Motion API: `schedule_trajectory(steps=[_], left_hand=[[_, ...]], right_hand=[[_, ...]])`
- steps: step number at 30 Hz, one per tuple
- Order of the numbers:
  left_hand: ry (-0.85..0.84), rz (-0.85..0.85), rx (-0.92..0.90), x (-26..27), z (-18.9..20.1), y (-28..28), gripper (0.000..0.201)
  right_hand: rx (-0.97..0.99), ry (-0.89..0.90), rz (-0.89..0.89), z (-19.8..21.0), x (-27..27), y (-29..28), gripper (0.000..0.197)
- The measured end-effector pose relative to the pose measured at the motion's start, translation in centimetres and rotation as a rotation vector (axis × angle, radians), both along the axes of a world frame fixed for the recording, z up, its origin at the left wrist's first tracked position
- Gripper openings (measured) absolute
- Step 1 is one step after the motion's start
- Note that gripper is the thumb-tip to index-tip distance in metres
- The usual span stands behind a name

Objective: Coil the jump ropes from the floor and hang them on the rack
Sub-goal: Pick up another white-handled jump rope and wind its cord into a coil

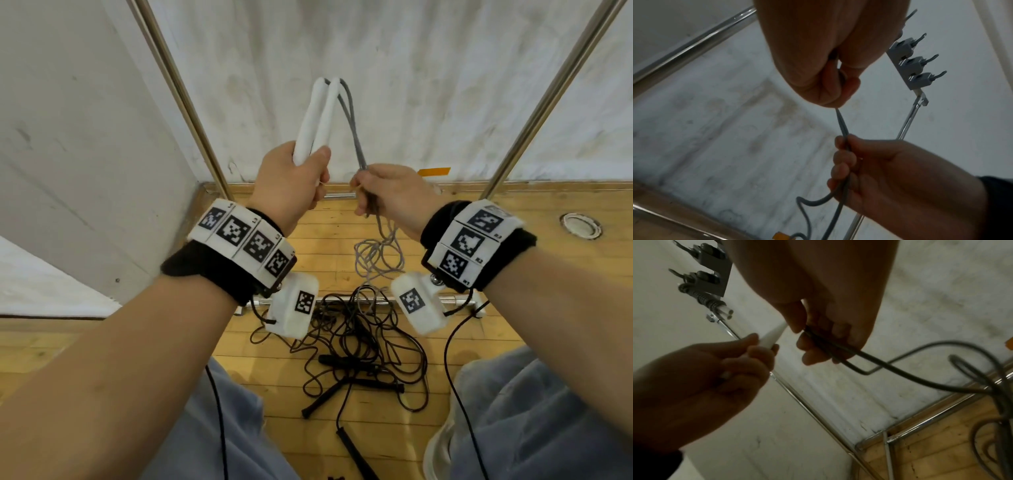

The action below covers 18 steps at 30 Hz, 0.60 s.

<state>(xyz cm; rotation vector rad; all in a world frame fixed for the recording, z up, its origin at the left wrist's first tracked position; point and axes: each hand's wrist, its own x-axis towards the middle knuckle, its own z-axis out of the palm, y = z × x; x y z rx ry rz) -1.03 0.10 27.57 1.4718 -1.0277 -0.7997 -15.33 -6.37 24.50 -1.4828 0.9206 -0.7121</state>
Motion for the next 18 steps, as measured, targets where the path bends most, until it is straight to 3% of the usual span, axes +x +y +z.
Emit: schedule_trajectory(steps=[7, 12, 18], left_hand=[[0.079, 0.065, 0.016, -0.2, -1.0, -0.5, 0.015], [0.199, 0.171, -0.013, 0.0, -0.8, -0.9, 0.011], [0.422, 0.034, 0.084, -0.6, -0.8, -0.7, 0.01]], right_hand=[[-0.252, 0.276, 0.145, 0.5, 0.6, 1.8, 0.034], [-0.241, 0.187, 0.083, -0.1, 1.1, 2.6, 0.027], [-0.184, 0.202, 0.186, -1.0, 1.6, 3.4, 0.036]])
